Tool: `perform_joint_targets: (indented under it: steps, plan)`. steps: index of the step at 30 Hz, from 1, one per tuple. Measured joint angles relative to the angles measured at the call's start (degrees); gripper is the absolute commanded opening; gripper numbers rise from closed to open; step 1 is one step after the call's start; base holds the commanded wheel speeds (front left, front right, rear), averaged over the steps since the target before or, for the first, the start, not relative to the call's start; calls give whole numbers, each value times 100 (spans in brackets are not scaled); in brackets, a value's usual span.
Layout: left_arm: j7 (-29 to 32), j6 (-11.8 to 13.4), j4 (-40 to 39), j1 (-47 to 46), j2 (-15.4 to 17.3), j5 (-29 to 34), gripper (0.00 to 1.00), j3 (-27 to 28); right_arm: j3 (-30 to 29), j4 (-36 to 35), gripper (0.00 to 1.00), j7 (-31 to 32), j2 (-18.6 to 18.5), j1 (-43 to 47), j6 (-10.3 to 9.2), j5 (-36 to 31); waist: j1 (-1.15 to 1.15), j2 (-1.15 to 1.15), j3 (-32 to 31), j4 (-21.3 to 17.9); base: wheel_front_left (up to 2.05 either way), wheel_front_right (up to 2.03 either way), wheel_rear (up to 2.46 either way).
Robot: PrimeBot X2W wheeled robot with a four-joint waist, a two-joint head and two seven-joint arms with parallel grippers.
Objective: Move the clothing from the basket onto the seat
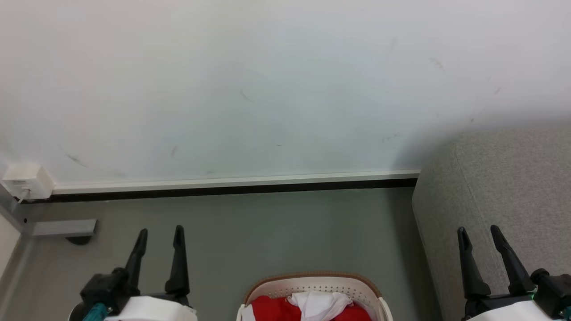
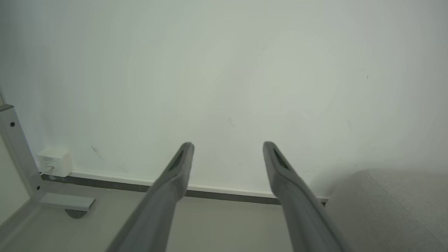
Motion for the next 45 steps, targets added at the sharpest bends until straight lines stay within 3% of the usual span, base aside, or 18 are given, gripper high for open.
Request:
perform_joint_targets:
  steps: [26, 45]
  plan:
    - [-281, 102, -63, 5, 4, 1009, 100, -20, -45, -99, 100, -100, 60, -16, 0, -1040, 0, 0, 9, -88, 0, 0, 0]
    - [-289, 101, -124, 5, 4, 942, 100, -13, -16, -164, 100, -118, 53, -45, 0, -1001, 0, 0, 116, -121, 0, 0, 0]
